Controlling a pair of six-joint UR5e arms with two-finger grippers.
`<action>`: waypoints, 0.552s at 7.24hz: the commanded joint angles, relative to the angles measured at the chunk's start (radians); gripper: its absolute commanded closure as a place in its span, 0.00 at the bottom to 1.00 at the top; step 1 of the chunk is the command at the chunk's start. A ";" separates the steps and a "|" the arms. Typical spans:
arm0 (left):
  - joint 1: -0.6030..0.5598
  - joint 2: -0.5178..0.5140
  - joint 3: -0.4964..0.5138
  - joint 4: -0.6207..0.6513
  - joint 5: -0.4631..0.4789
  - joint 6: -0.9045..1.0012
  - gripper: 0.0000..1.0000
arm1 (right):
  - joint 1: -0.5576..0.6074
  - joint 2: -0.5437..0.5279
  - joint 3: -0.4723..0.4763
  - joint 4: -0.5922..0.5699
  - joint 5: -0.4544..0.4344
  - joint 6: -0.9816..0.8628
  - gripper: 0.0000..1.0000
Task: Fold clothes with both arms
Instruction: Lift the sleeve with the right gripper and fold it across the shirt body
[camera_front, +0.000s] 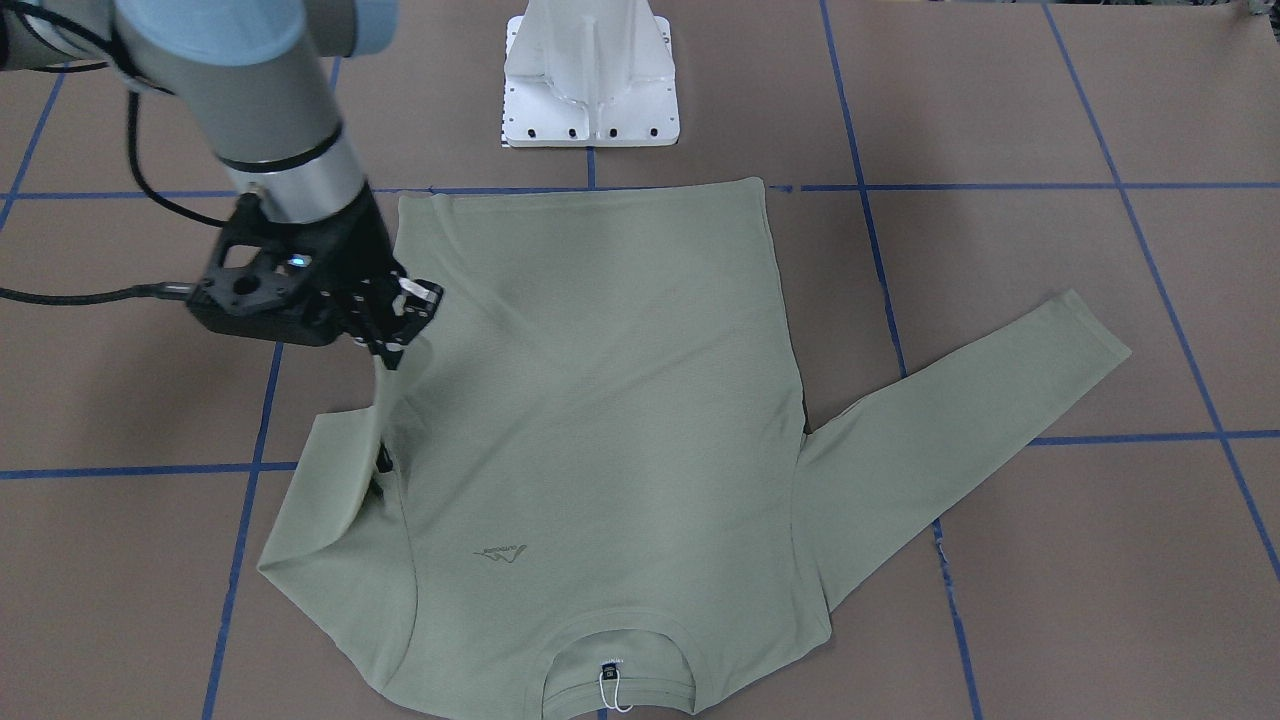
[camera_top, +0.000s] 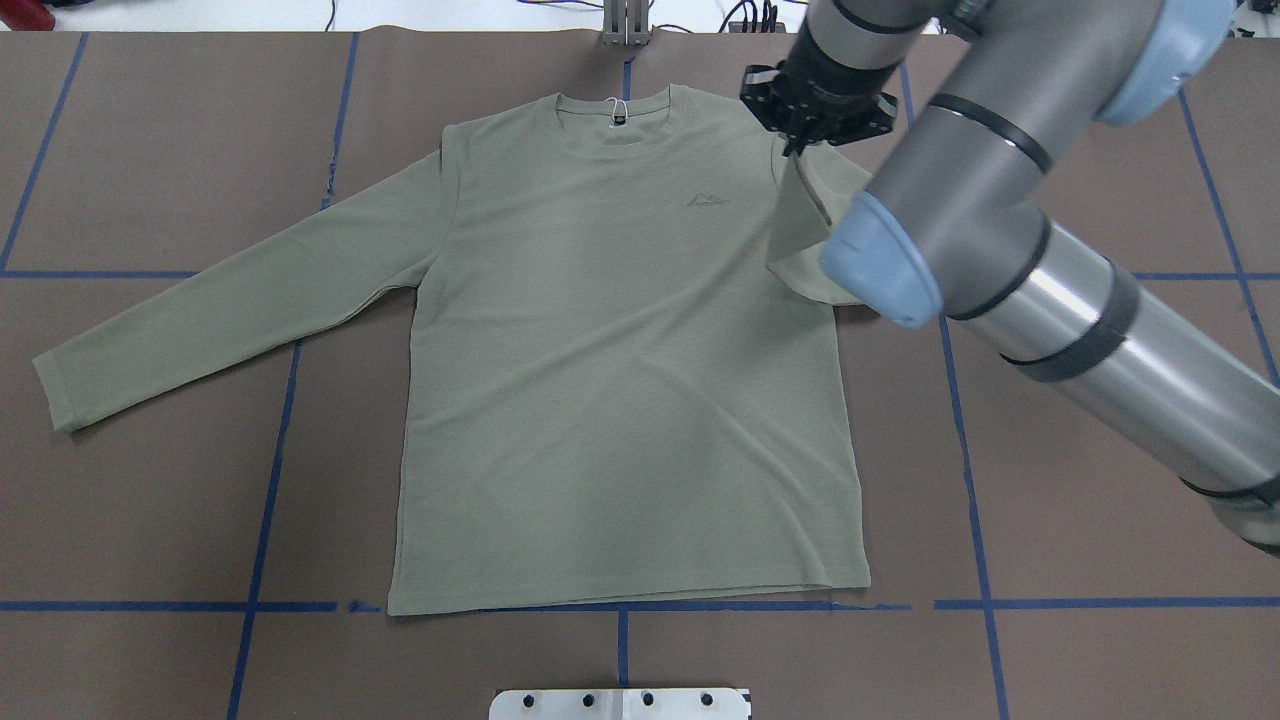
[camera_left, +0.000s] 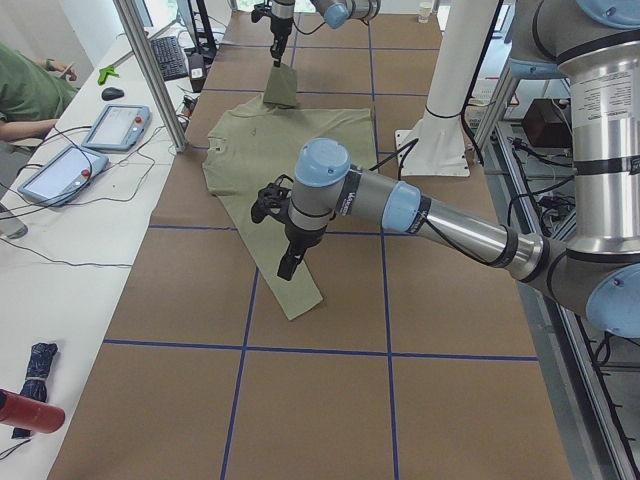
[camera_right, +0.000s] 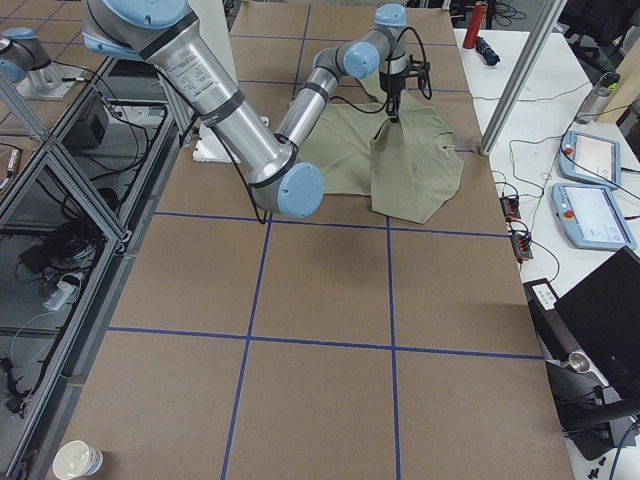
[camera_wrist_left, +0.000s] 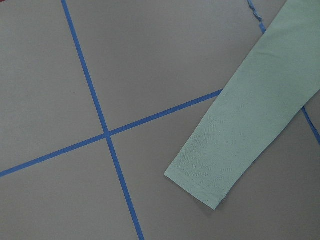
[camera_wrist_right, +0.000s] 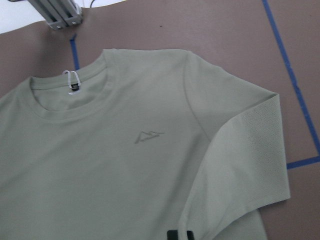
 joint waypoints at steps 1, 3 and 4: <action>0.000 0.000 0.001 0.000 -0.001 -0.002 0.00 | -0.095 0.334 -0.334 0.021 -0.112 0.171 1.00; 0.000 -0.003 0.001 0.000 -0.002 -0.002 0.00 | -0.216 0.432 -0.525 0.162 -0.295 0.245 1.00; 0.000 -0.002 0.003 0.000 -0.002 -0.002 0.00 | -0.286 0.433 -0.578 0.239 -0.412 0.266 1.00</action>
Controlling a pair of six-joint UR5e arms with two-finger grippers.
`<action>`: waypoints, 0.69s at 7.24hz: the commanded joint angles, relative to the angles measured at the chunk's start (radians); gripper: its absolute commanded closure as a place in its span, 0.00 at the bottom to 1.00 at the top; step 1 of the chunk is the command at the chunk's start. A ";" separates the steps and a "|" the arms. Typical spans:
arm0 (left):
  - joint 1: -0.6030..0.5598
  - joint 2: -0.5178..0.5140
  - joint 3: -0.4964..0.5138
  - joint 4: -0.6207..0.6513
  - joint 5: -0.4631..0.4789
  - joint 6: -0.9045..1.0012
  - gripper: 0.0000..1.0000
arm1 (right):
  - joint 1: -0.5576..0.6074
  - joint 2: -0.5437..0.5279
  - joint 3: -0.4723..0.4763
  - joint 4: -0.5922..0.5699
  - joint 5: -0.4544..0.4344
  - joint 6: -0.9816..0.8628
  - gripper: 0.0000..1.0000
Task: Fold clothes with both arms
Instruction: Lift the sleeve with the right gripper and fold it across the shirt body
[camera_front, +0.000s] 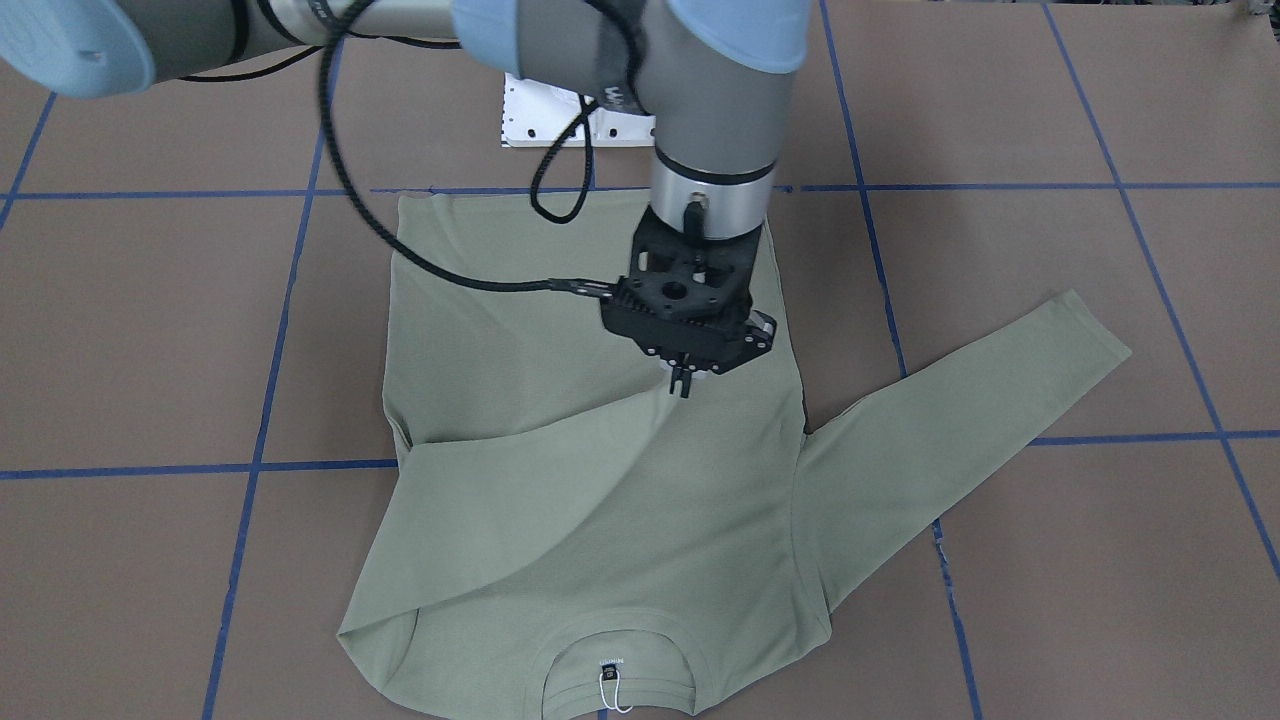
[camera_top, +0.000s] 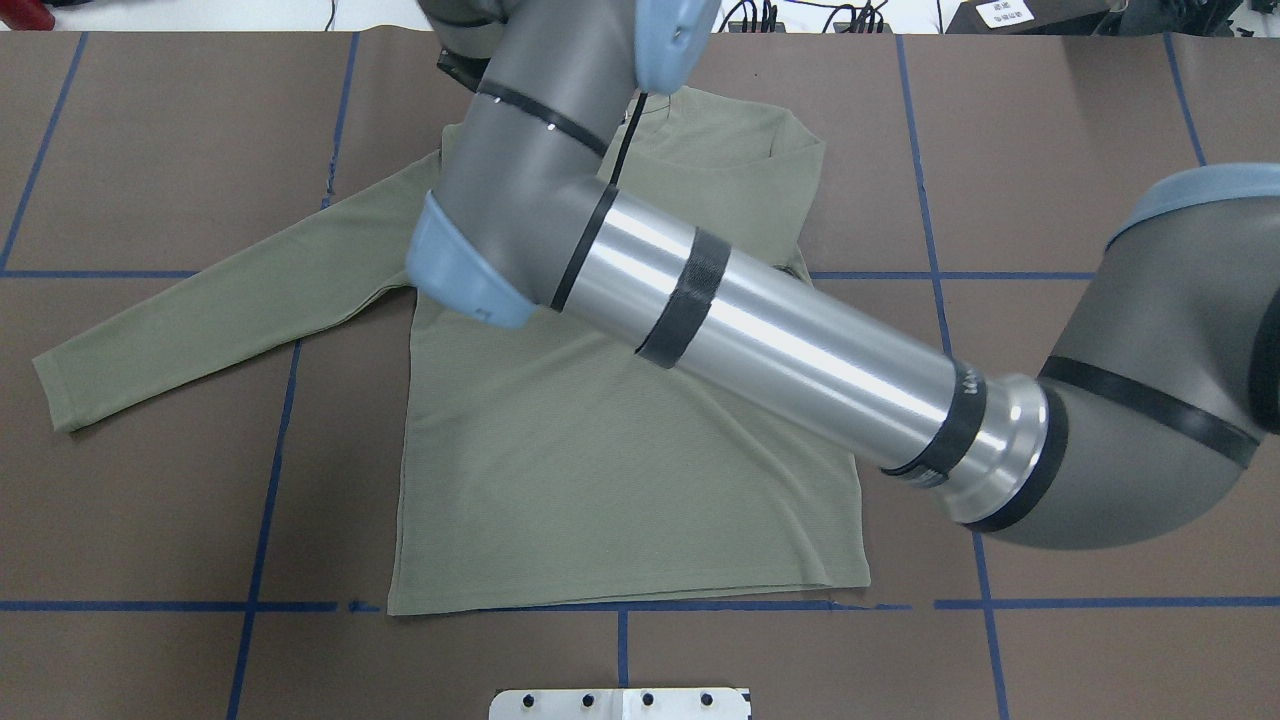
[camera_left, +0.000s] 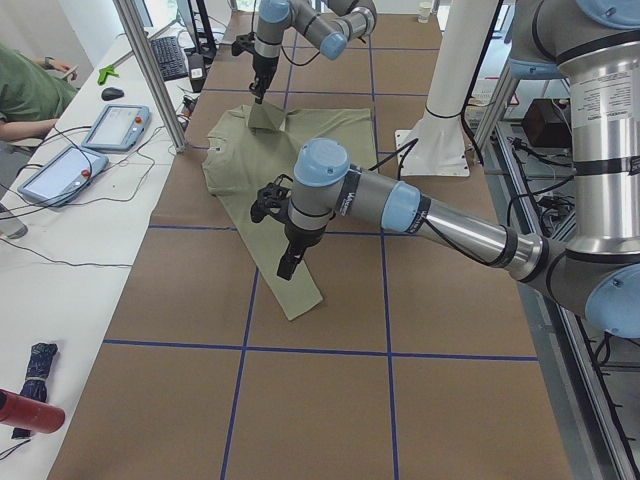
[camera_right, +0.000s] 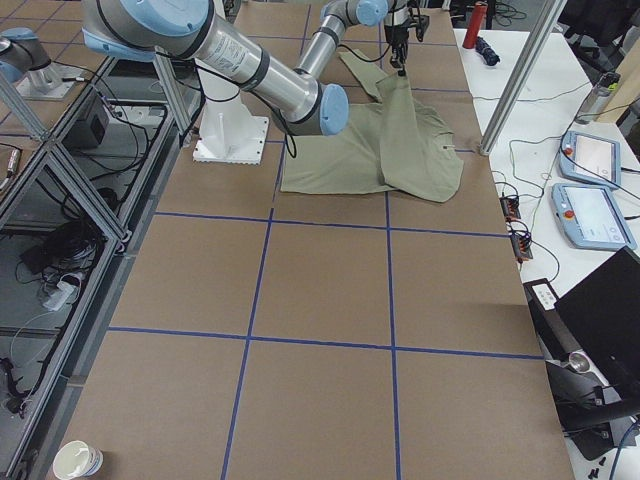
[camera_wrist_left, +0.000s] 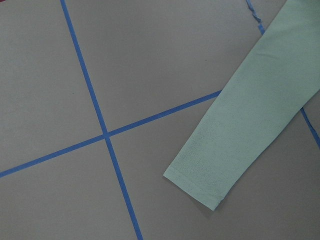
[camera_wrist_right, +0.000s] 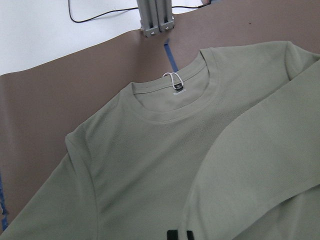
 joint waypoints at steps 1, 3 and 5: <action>0.000 0.002 0.002 0.000 0.000 0.000 0.00 | -0.133 0.027 -0.120 0.103 -0.206 0.070 1.00; 0.000 0.003 0.000 0.000 0.000 0.000 0.00 | -0.152 0.100 -0.229 0.127 -0.247 0.154 0.91; 0.002 -0.001 0.002 -0.001 0.006 0.001 0.00 | -0.146 0.124 -0.271 0.149 -0.259 0.171 0.00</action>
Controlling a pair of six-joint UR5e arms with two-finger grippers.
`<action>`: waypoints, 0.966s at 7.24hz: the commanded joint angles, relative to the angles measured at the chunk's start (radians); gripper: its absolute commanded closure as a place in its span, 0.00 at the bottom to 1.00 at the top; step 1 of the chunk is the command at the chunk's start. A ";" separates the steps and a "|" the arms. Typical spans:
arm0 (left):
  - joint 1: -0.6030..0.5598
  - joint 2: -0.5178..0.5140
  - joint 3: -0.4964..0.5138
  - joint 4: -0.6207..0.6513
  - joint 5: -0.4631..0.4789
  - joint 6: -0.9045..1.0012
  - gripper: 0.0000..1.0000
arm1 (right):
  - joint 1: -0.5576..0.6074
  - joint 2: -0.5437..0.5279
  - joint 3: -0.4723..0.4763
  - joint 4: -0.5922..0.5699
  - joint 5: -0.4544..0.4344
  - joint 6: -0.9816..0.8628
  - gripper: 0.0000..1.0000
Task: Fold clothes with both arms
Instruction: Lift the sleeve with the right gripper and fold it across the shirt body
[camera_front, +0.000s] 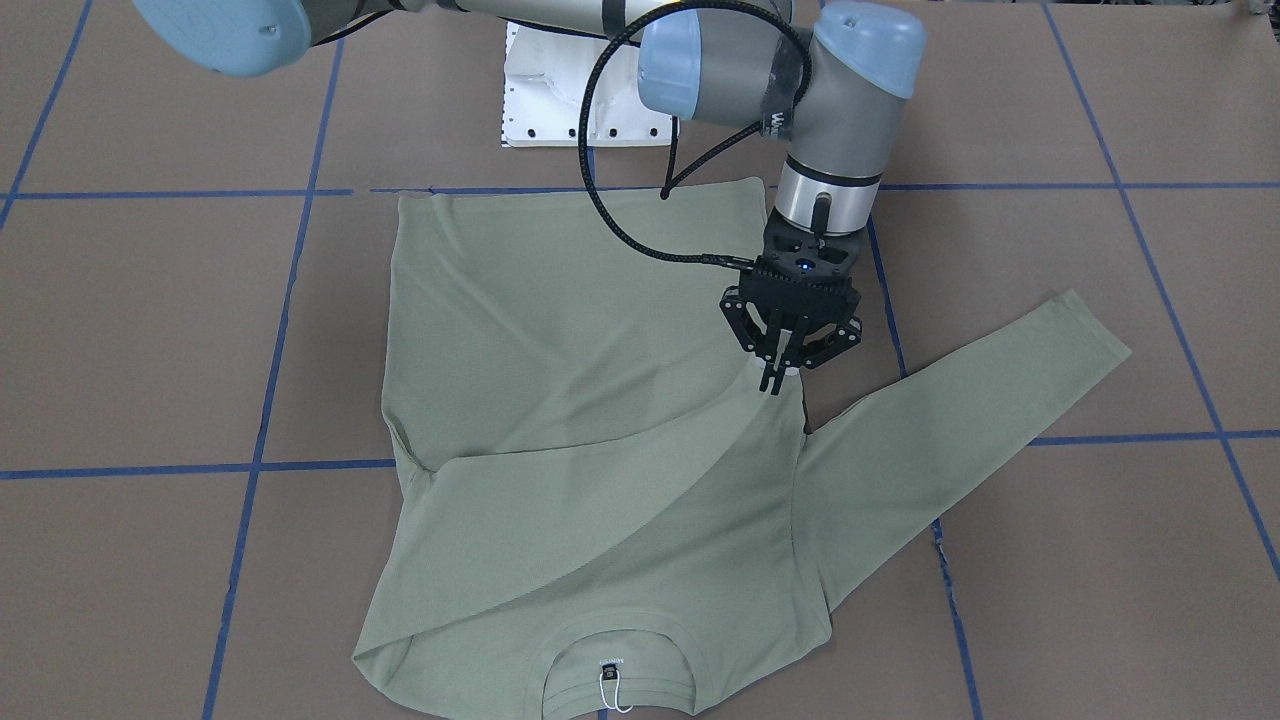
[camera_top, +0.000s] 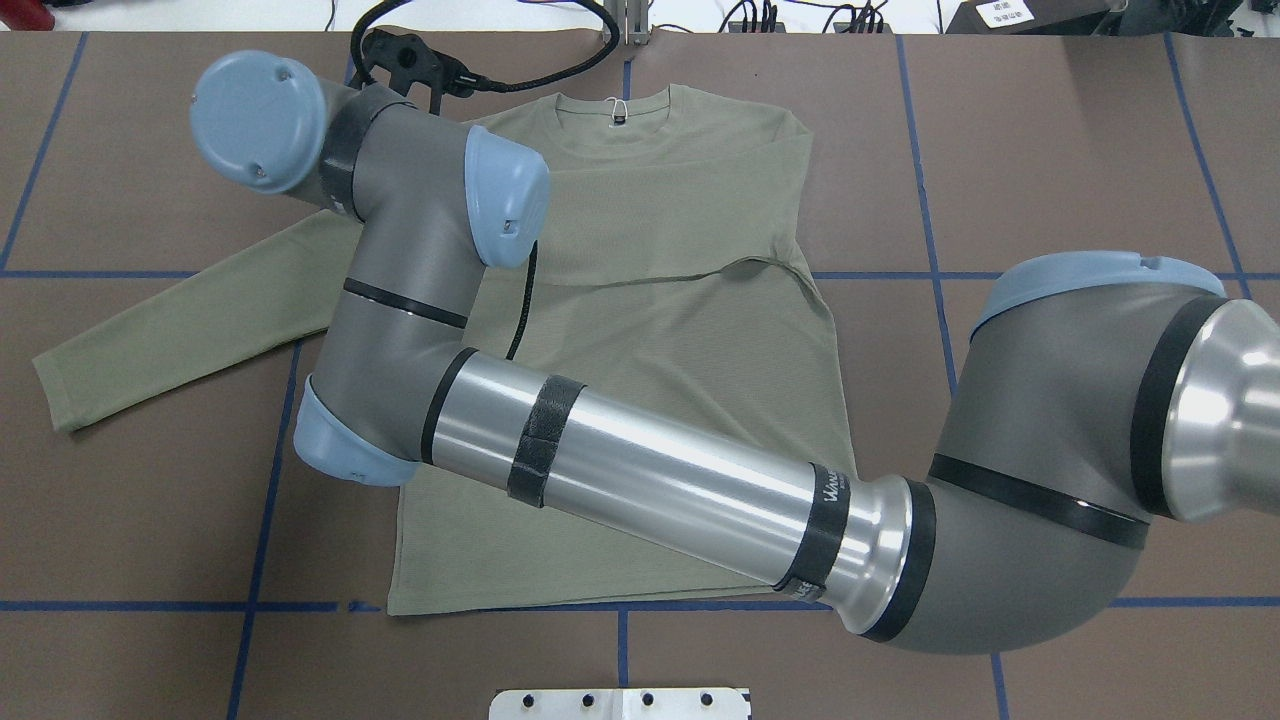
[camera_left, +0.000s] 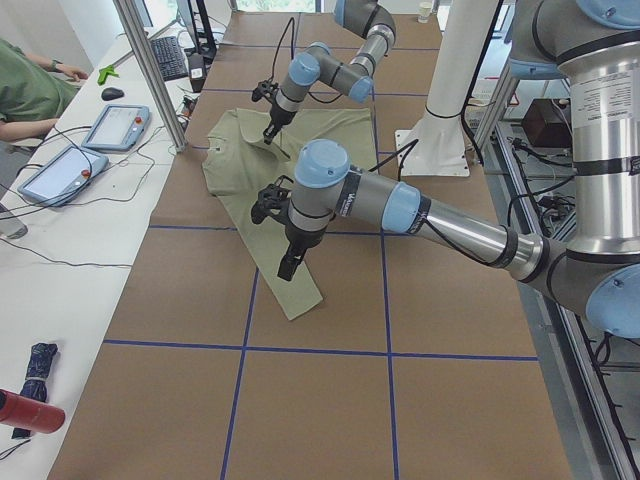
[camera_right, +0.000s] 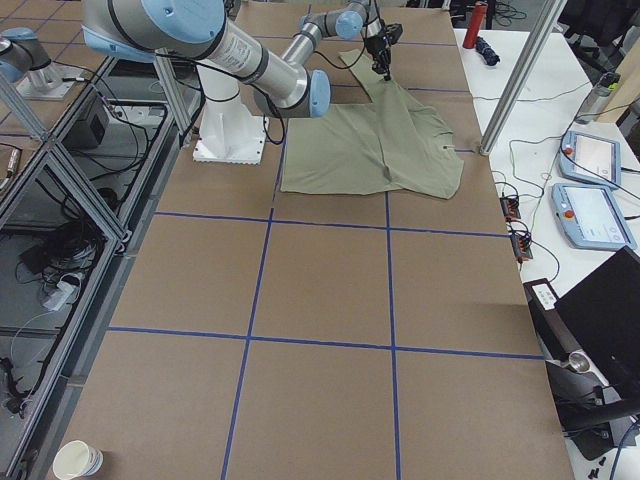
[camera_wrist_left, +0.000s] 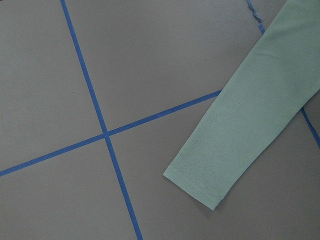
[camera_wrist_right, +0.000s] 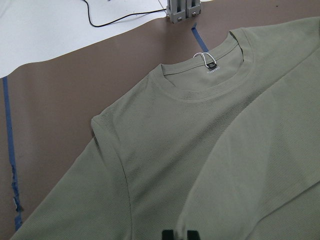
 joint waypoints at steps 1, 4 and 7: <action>0.001 -0.009 0.001 -0.001 0.006 0.003 0.00 | 0.008 0.031 -0.031 0.012 0.000 0.010 0.00; 0.002 -0.046 0.007 -0.193 0.006 0.003 0.00 | 0.133 0.031 -0.024 0.002 0.235 -0.123 0.00; 0.010 -0.072 0.236 -0.692 -0.002 -0.116 0.00 | 0.351 -0.203 0.216 -0.061 0.496 -0.494 0.00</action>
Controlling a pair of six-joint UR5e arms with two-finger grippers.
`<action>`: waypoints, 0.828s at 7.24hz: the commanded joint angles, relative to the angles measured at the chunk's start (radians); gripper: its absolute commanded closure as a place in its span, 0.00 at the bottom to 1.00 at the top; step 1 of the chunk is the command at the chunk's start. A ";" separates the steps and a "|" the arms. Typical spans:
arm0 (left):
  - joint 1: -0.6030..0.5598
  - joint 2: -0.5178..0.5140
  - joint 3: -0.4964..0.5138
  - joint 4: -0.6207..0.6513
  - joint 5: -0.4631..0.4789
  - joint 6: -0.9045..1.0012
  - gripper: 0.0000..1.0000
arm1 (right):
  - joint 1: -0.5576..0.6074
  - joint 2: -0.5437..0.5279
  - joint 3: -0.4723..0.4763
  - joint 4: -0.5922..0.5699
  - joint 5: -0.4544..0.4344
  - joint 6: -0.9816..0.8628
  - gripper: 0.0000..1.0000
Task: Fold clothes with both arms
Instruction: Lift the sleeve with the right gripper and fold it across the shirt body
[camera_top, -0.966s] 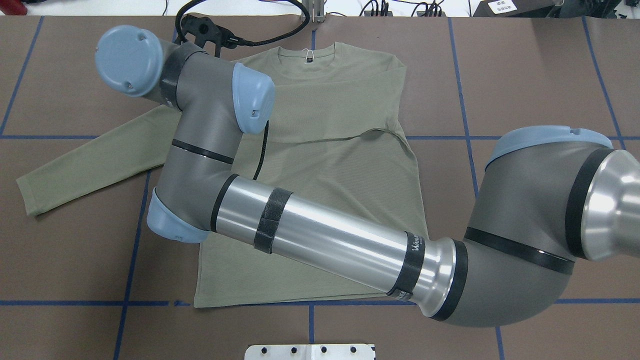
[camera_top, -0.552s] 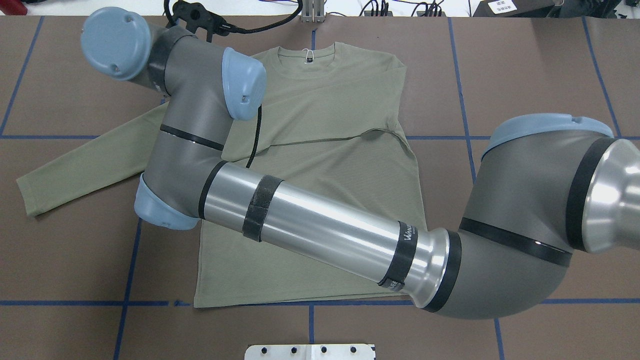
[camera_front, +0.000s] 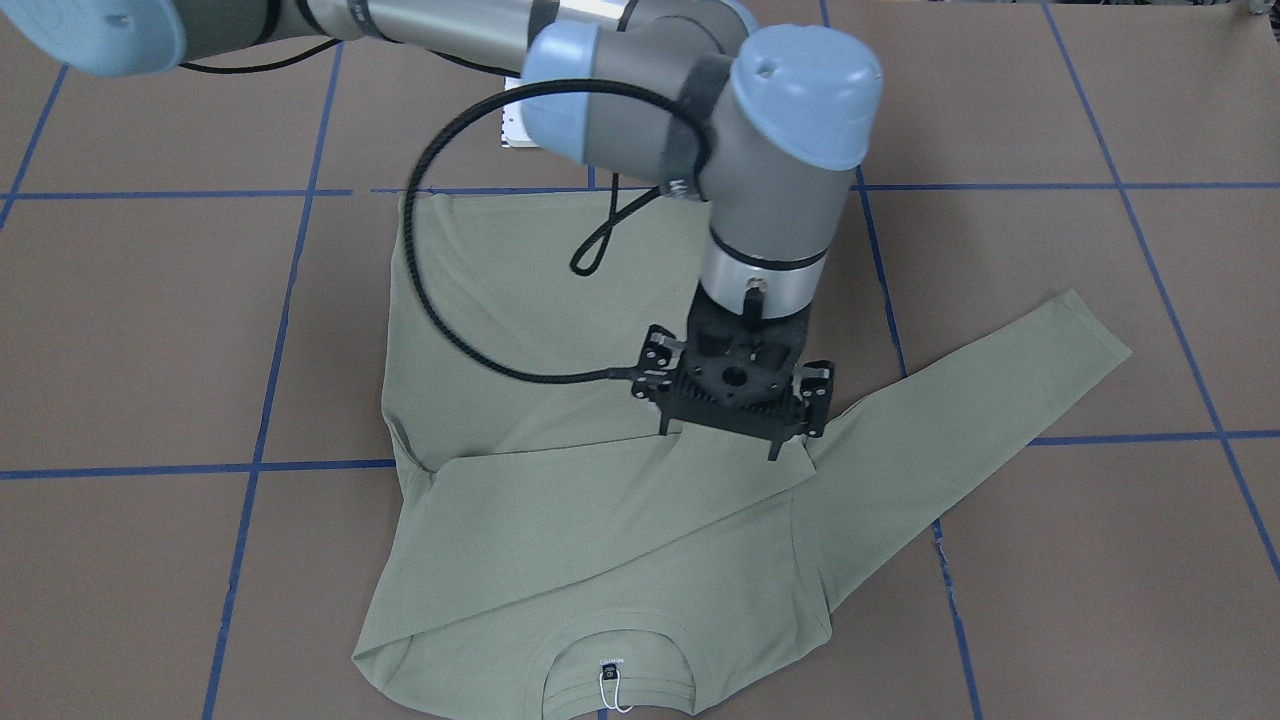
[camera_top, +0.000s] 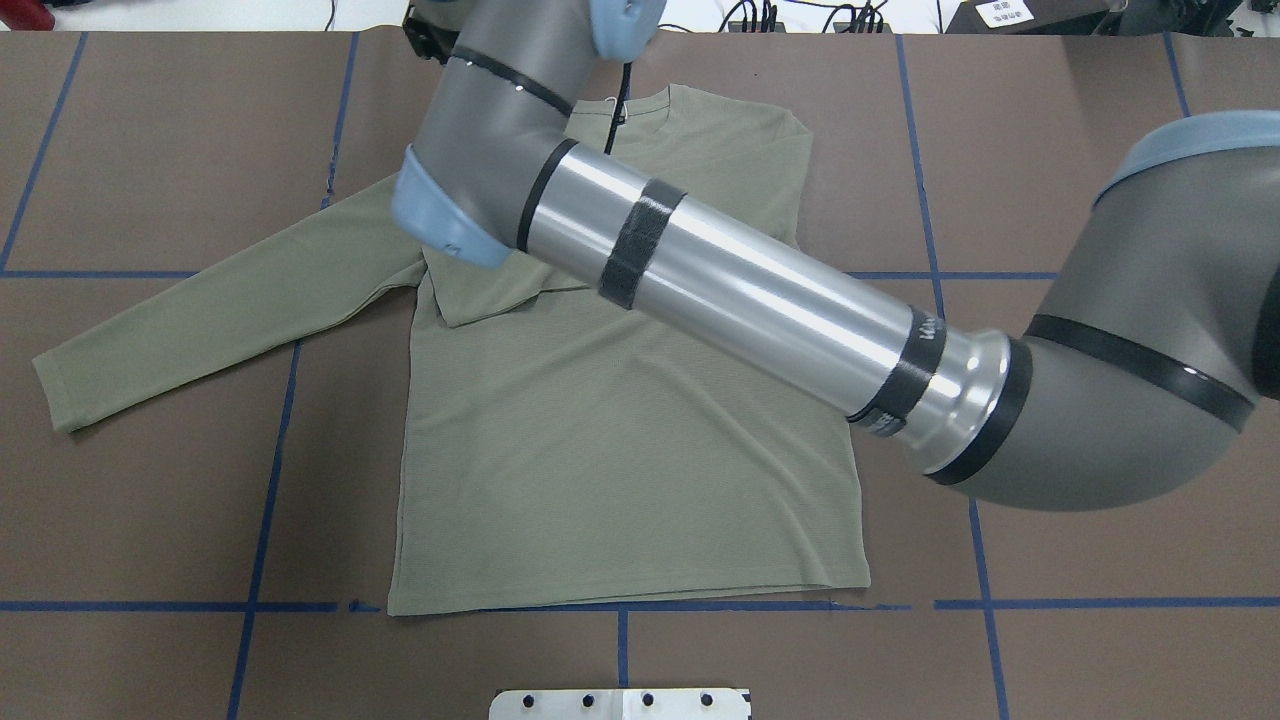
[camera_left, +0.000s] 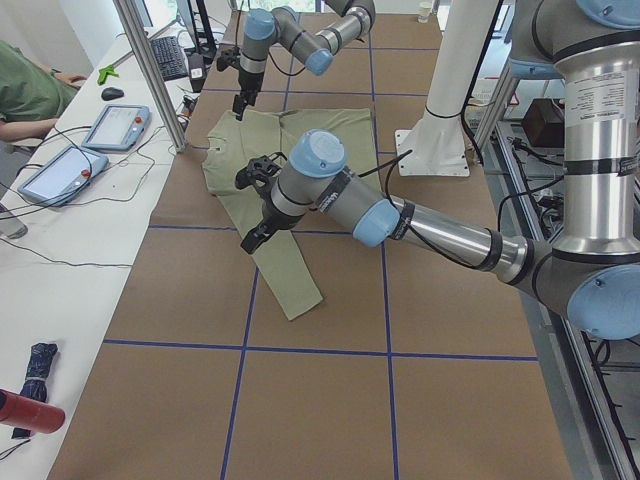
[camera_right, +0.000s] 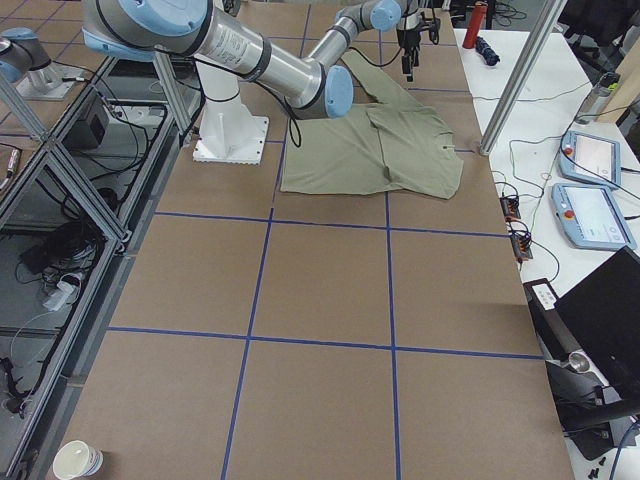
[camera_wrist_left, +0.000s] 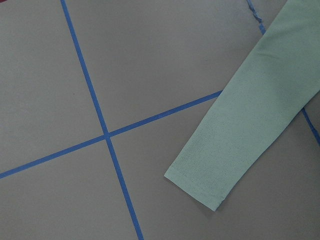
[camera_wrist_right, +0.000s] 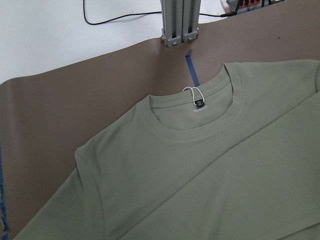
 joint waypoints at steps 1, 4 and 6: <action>0.023 0.009 0.124 -0.286 -0.003 -0.155 0.00 | 0.160 -0.223 0.177 -0.026 0.194 -0.345 0.00; 0.282 0.059 0.123 -0.385 0.001 -0.274 0.00 | 0.370 -0.594 0.453 -0.026 0.394 -0.761 0.00; 0.458 0.146 0.124 -0.495 0.223 -0.406 0.00 | 0.453 -0.853 0.631 -0.024 0.425 -0.908 0.00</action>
